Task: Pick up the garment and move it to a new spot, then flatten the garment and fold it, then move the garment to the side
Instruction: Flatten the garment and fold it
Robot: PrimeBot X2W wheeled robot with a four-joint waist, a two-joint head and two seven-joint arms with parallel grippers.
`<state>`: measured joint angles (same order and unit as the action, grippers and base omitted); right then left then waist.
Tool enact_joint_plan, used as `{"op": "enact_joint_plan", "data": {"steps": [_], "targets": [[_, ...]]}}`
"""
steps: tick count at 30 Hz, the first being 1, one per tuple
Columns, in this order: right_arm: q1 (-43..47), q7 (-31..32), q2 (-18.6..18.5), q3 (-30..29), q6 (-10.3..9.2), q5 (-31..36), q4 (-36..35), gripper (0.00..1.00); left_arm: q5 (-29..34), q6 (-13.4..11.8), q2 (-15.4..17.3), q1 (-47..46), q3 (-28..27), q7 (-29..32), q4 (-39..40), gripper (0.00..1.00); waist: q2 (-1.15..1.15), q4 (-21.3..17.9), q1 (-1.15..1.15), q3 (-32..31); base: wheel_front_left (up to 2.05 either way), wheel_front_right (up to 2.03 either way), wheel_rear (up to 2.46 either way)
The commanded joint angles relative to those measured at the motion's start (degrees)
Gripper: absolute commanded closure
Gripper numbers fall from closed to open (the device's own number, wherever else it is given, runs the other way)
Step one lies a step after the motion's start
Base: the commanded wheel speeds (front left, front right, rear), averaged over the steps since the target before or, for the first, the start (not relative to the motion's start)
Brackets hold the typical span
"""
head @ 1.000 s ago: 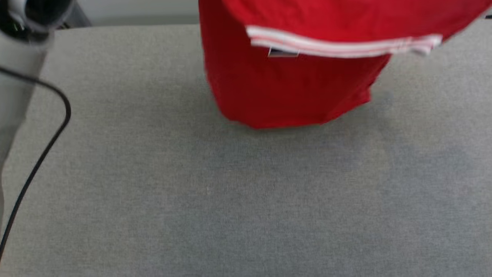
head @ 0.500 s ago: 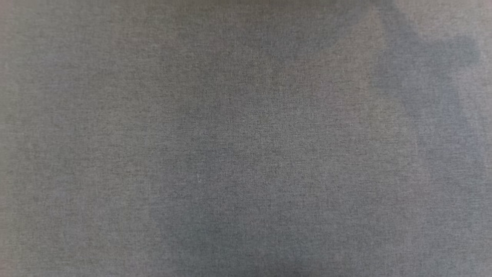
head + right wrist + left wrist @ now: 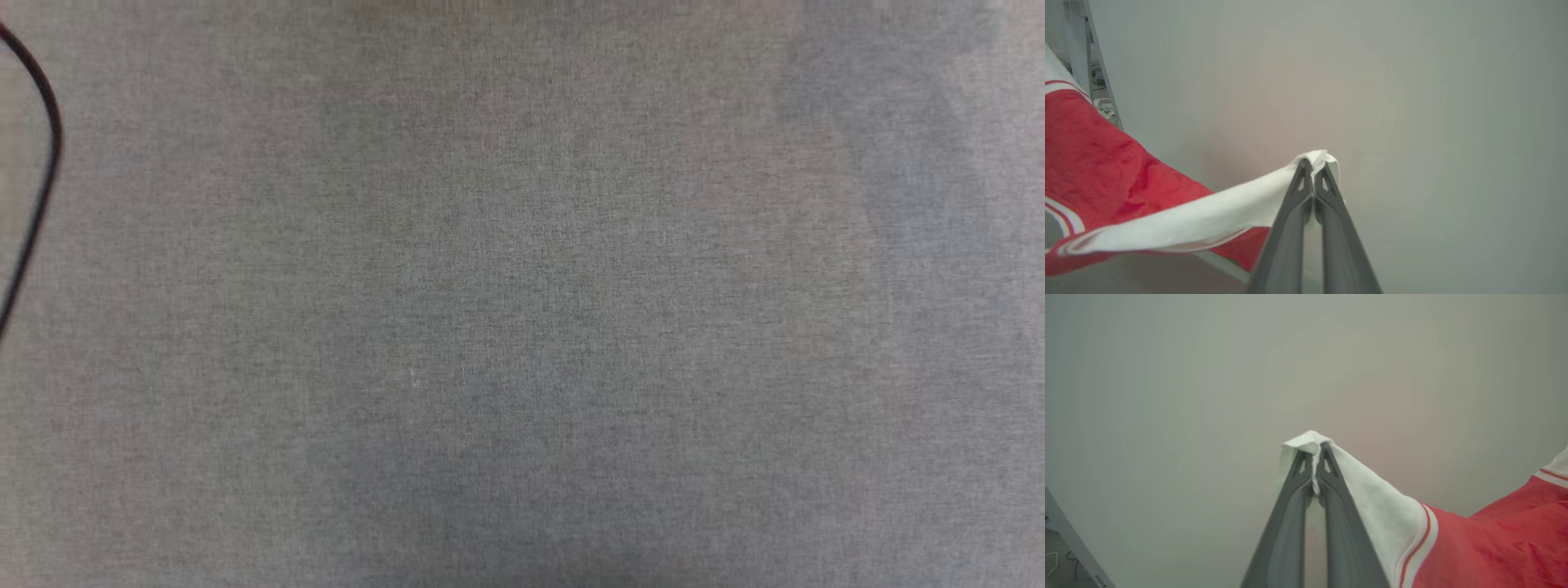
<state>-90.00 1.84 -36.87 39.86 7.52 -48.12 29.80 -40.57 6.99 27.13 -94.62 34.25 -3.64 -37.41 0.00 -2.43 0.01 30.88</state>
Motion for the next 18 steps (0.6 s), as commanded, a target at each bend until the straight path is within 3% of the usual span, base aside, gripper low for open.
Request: {"op": "enact_joint_plan", "data": {"steps": [1,7,18], "targets": [[5.1,-2.2,1.1,1.3,-0.03,-3.4,0.8,1.00,-0.5,0.3,1.3,5.7,0.7,-2.1,0.3,1.00,0.00,-0.2,-0.01,-3.9,0.00,0.00,0.00],[19.4,-8.3,2.9,8.1,-0.03,-8.0,1.5,1.00,-3.7,-1.5,4.5,25.1,0.8,-6.5,3.4,1.00,0.00,-1.5,-0.01,-11.1,0.00,0.00,0.00],[43.0,-13.2,-4.3,14.1,-0.03,-11.7,-2.8,1.00,-8.9,-9.8,6.4,56.3,0.1,-10.1,14.5,1.00,0.00,-0.3,-0.01,-20.8,0.00,0.00,0.00]]}}
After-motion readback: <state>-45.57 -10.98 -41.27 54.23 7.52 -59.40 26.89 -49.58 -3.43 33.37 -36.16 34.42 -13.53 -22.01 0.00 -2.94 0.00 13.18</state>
